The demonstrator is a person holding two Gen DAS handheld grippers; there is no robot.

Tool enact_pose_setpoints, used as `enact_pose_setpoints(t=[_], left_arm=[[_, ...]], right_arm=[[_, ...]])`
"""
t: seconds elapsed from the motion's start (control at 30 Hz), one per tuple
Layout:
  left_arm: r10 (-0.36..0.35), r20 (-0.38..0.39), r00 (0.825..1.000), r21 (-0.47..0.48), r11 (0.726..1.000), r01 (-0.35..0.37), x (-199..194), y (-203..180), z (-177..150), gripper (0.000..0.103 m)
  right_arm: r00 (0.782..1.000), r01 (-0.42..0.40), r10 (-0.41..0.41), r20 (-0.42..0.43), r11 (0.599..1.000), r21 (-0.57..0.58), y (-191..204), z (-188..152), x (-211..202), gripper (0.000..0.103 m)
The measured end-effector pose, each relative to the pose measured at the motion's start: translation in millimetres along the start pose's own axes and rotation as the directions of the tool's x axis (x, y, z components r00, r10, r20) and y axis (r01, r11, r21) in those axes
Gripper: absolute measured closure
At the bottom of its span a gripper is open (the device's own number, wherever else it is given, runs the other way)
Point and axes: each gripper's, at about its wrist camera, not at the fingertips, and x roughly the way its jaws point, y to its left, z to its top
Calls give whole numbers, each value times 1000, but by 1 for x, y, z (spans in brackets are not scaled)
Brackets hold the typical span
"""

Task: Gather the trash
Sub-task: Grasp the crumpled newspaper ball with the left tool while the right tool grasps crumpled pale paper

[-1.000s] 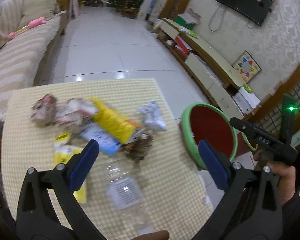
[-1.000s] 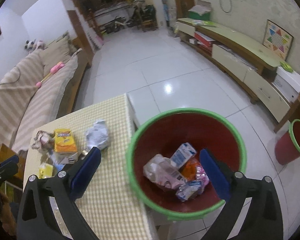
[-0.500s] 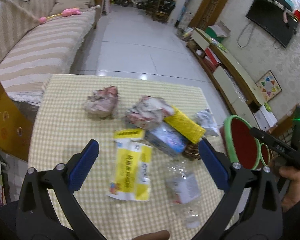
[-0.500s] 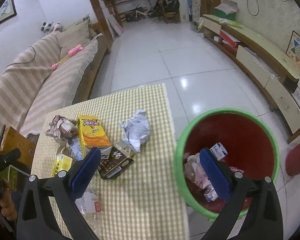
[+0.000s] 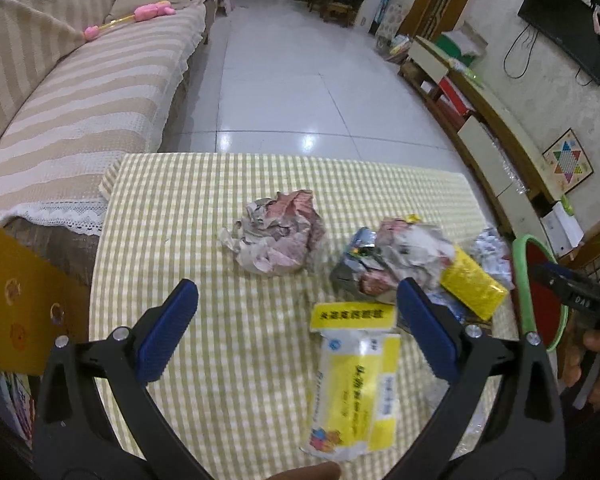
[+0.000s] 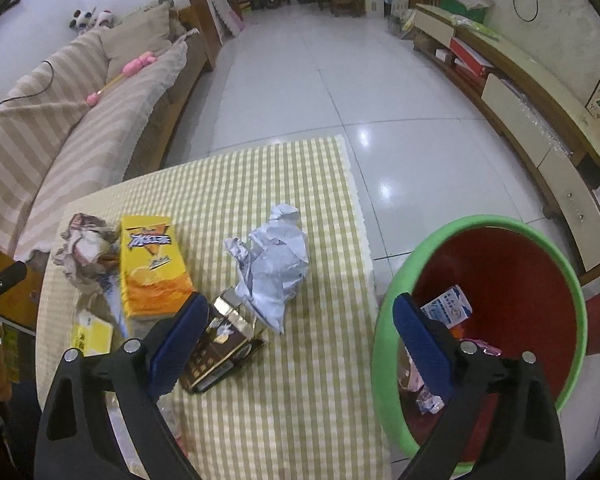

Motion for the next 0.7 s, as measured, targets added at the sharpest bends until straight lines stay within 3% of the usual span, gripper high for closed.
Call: enact_pose_setpoints(t=[0.43, 0.57, 0.7], left_arm=[[53, -71, 996, 32, 998, -51, 55, 10, 20, 6], [63, -93, 994, 26, 998, -61, 70, 13, 23, 6], [55, -109, 993, 15, 998, -53, 81, 13, 26, 8]], right_arm=[[995, -48, 51, -89, 998, 31, 9, 25, 59, 20], [993, -41, 44, -114, 999, 23, 12, 26, 71, 30], [990, -47, 49, -132, 999, 19, 15, 24, 80, 31]])
